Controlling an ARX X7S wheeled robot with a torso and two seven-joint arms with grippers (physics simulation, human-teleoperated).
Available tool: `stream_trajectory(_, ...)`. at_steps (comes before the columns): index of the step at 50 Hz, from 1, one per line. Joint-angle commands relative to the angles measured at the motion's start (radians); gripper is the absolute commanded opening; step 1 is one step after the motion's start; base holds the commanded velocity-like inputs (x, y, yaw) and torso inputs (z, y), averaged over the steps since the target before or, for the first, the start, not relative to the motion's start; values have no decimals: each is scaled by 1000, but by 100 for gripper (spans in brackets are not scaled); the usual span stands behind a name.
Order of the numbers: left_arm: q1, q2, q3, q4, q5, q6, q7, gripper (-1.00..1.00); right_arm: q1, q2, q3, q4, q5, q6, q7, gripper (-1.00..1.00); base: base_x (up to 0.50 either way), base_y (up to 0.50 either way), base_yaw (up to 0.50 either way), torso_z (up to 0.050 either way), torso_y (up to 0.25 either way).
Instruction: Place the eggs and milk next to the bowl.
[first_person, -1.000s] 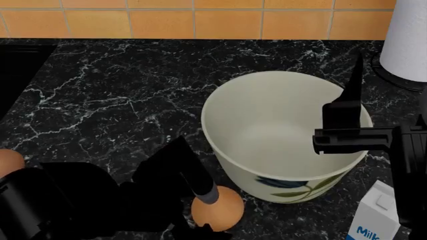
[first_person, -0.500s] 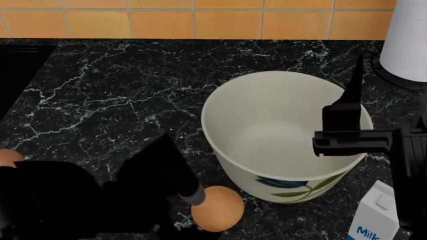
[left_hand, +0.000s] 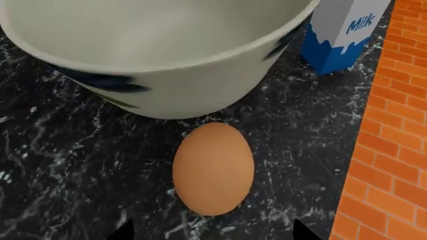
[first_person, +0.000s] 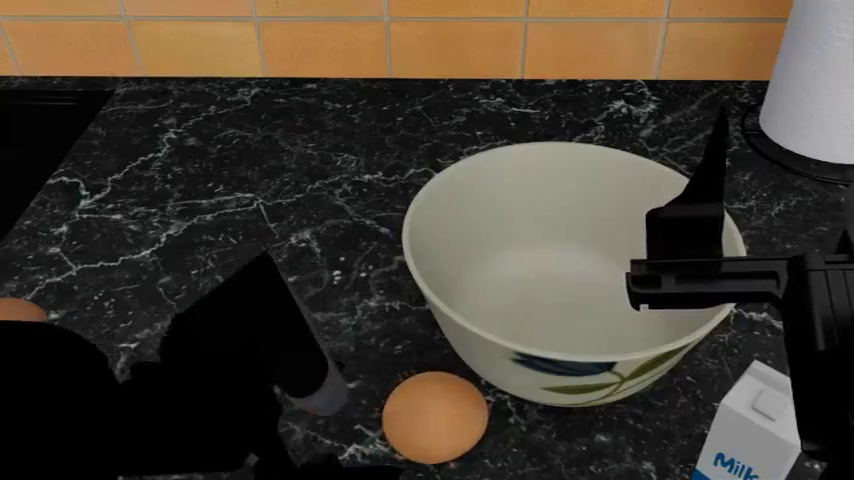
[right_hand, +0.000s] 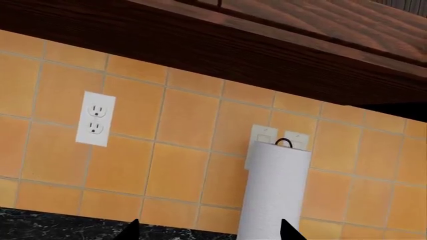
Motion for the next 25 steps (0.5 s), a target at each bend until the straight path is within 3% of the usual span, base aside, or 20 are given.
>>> stream_trajectory(1,20,-77,-107,134,-125,-73,-78,100,11,4,9,-15,14,21,5,100,0,0,0,0,0)
stream_trajectory(15,74,-193,-304,250,-354,-149,-264,100,5,4,13,-23,22,18,9,100,0,0,0,0,0)
stream_trajectory(25,83,-281,-362,267,-403,-162,-317,100,13,3,-2,-13,22,11,12,100,0,0,0,0,0)
